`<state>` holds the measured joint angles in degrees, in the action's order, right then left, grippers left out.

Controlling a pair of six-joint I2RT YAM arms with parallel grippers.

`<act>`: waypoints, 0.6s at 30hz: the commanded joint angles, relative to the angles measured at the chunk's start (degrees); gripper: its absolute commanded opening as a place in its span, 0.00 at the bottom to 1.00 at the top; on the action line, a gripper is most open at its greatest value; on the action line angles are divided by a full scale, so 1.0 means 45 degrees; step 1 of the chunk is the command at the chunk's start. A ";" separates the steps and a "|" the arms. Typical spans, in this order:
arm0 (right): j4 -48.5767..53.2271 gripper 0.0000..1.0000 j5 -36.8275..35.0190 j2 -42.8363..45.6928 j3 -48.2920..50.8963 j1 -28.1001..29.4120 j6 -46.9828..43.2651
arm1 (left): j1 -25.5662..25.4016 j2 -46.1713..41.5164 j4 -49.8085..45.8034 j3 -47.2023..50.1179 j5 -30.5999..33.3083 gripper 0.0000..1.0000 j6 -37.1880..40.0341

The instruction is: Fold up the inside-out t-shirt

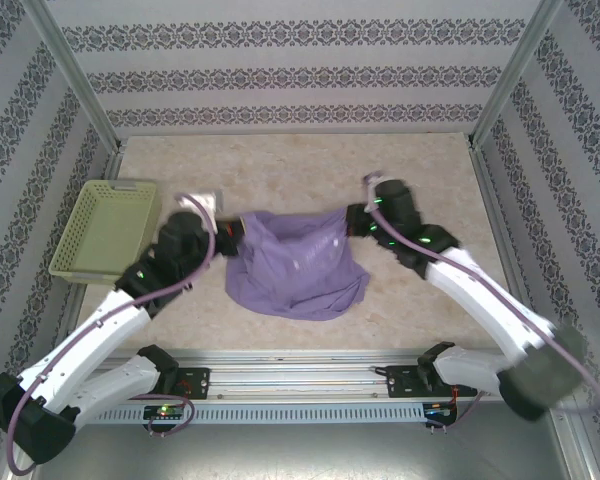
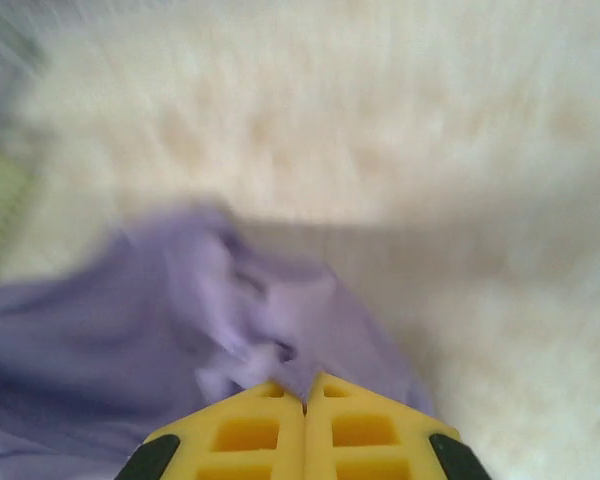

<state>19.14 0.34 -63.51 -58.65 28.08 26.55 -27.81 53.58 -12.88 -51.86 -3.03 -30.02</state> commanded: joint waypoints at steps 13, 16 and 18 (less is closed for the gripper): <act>-0.1295 0.00 -0.0236 0.5184 0.2883 0.1066 0.0365 | 0.2379 0.1550 0.0818 -0.1473 -0.2415 0.00 -0.0944; -0.2777 0.00 -0.1444 0.4869 0.6639 0.3072 0.1977 | 0.2381 0.1718 0.1038 0.1495 -0.2883 0.00 -0.1718; -0.3834 0.00 -0.2532 0.4271 0.8453 0.4566 0.3307 | 0.2396 0.1931 0.0851 0.2969 -0.2908 0.00 -0.1815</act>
<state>7.38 -4.14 -43.09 -27.79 42.30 32.32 -17.54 61.78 -6.13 -44.86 -14.31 -35.00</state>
